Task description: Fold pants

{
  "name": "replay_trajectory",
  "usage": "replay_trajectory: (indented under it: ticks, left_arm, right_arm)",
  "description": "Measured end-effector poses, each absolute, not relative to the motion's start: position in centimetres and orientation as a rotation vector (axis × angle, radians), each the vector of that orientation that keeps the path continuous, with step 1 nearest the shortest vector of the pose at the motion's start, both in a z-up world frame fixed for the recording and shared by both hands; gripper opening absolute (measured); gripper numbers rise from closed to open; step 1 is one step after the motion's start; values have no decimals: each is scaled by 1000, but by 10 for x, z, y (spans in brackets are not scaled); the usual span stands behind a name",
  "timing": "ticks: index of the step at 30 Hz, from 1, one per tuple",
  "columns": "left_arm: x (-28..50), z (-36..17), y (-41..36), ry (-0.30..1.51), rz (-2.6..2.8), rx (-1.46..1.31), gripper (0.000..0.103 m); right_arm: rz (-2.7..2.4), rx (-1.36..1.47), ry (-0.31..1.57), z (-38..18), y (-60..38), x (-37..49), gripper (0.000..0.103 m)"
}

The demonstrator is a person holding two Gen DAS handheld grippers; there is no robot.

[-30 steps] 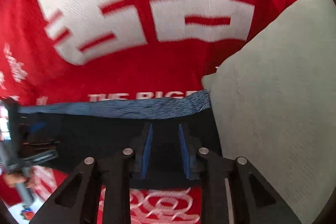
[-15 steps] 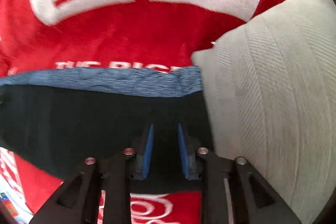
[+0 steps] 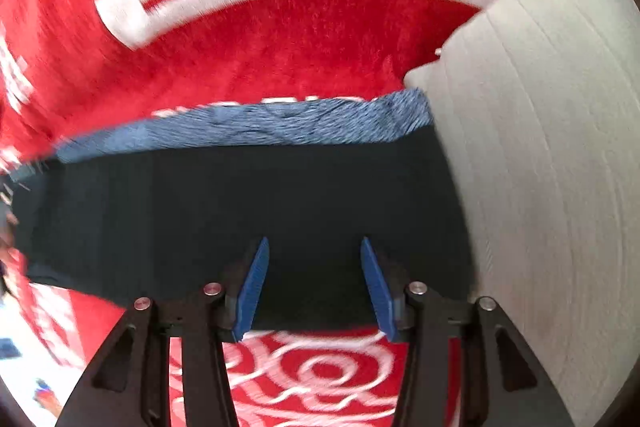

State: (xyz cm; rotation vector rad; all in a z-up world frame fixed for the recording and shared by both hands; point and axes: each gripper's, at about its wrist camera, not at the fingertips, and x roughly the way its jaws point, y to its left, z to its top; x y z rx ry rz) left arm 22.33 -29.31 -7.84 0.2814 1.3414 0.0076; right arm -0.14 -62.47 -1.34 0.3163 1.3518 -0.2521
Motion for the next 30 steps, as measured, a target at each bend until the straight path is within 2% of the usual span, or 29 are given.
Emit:
replay_trajectory:
  ticks: [5,9,14,20,21,22,23,27,30]
  left_arm:
    - [173,-65,-270,1375,-34,267,103]
    - [138,-61,-273,1391,-92,297,103]
    - [99,-58,-314,1363,-254,383,103]
    - [99,-67,-369,1359,-342,347,103]
    - [98,-69,-376,1363,-341,352,103]
    - [97,-71,-380,1368,-336,358,103]
    - [96,-72,-381,1370,-338,354,103]
    - [98,-77,-376,1387,-339,341,103]
    - [97,-74,-371,1387,-329,333,103]
  right_arm:
    - [-131,535,1347,-12,-602,-27,52]
    - [-162,550,1355,-18,-585,-39,52]
    - [-364,636,1309,-17,-611,-54,52]
    - [-567,757,1236,-31,-653,-67,52]
    - [-551,742,1212,-31,-651,-63,46]
    - [-534,735,1202,-30,-650,-60,14]
    - [-528,697,1204,-28,-647,-54,10]
    - [-549,529,1243,-29,-644,-40,10]
    - [-565,509,1267,-37,-646,-40,21]
